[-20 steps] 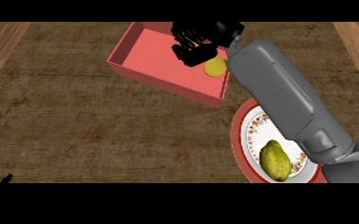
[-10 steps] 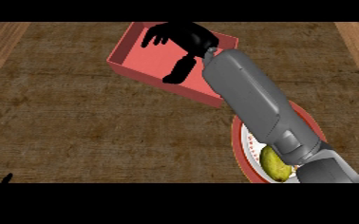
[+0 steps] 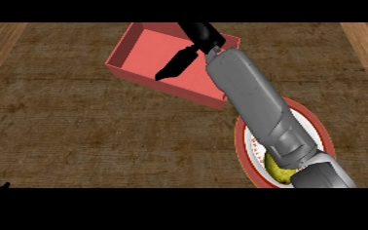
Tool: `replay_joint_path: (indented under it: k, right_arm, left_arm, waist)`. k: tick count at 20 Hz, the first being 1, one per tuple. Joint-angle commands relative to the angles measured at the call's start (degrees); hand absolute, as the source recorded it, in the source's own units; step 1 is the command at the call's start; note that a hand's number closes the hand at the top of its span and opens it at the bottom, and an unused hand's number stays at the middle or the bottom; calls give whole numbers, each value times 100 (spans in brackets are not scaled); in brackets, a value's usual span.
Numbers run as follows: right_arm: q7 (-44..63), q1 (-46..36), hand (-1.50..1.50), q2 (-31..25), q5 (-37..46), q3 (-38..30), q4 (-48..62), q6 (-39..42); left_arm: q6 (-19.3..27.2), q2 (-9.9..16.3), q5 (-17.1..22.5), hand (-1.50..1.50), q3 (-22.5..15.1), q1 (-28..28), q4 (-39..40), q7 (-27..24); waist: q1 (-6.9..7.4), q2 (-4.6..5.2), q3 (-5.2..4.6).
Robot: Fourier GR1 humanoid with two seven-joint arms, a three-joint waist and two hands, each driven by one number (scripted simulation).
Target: Pick the lemon from the plate and place it in the cardboard box
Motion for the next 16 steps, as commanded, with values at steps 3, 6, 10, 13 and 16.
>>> replay_joint_path:
  k: [3, 6, 10, 13, 16]
  right_arm:
    - [-127, -58, -150, -72, -755, -914, 246, -113]
    - [-145, -192, -150, -308, -962, -1275, 359, -211]
    - [-218, -179, -150, -709, -1049, -1530, 571, -206]
    - [-254, -171, -150, -990, -1227, -1779, 717, -68]
    - [-287, -260, -150, -1311, -1341, -1941, 822, 185]
  left_arm:
    - [-58, -481, 404, 0, -404, -1324, -918, -672]
    - [-127, -474, 402, 0, -346, -1258, -893, -700]
    - [-138, -467, 426, 0, -192, -1296, -932, -622]
    - [-109, -581, 359, 0, -227, -1243, -976, -670]
    - [-166, -599, 341, 0, -204, -1214, -963, -679]
  waist:
    - [-268, -16, -71]
    - [-272, -11, -79]
    - [-375, 28, -77]
    - [-393, 35, -71]
    - [-396, 33, -73]
